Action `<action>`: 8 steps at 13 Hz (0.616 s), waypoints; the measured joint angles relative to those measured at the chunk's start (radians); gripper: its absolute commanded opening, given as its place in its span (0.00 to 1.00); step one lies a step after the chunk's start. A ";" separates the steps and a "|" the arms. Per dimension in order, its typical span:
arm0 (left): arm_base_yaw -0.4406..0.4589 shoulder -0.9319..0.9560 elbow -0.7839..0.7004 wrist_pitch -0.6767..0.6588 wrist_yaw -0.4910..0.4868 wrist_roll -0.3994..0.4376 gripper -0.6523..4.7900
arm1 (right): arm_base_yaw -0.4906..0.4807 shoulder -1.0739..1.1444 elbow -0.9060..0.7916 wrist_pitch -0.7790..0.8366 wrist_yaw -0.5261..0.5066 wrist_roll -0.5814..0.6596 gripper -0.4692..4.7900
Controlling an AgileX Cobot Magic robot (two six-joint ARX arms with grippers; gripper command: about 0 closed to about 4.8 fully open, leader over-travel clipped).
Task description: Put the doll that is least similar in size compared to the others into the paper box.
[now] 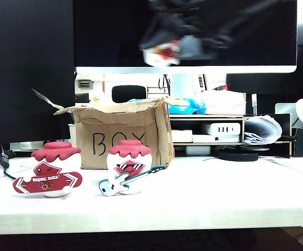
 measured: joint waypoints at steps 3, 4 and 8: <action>0.000 0.000 0.000 0.000 0.000 0.000 0.11 | 0.006 0.341 0.396 -0.032 -0.059 -0.016 0.37; 0.000 0.000 0.000 0.000 0.000 0.000 0.11 | 0.006 0.480 0.552 -0.069 -0.059 -0.037 0.37; 0.000 -0.001 0.000 0.000 0.000 0.000 0.11 | 0.004 0.603 0.673 -0.174 -0.008 -0.093 0.91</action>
